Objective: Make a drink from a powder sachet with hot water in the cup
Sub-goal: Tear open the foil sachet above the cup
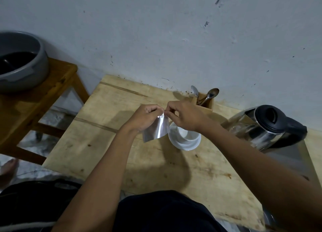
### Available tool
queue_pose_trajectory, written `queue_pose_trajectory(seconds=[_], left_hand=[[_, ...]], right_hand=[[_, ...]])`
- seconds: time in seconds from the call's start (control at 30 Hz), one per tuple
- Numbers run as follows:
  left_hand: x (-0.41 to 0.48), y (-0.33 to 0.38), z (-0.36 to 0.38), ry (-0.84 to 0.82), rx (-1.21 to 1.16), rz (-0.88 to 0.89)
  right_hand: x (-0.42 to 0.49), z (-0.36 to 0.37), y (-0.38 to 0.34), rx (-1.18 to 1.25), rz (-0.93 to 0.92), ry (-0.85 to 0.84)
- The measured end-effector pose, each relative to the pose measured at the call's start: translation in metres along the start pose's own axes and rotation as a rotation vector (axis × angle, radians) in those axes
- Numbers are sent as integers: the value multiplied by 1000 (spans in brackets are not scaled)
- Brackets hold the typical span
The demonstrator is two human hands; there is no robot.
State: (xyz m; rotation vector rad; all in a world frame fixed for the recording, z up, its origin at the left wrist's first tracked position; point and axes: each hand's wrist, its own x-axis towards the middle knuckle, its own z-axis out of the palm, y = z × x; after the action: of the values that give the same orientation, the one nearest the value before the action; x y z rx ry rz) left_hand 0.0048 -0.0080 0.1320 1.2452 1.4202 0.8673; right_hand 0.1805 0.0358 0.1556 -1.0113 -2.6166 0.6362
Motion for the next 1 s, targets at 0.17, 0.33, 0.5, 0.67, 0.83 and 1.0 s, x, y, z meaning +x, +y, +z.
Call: queue_pose_trajectory(seconds=[0.17,0.33,0.5,0.67,0.83,1.0], left_hand=[[2,1,-3,-1,-23,-4],[6,6,-9,-51,28,19],[12,8,-11,6,-16,-18],[13,9,-16,-60,-85,-100],[11,1,-22,-215,-74,-95],[15,-10,-20,-149,-106,-32]], right_hand=[[-3,5,1,13,12,85],[-1,-1,0,65,43,114],[-3,7,-9,-102,-95,280],[-3,10,-6,-16,8,306],[-1,5,-9,-18,20,305],[-5,8,-6,-39,4,275]])
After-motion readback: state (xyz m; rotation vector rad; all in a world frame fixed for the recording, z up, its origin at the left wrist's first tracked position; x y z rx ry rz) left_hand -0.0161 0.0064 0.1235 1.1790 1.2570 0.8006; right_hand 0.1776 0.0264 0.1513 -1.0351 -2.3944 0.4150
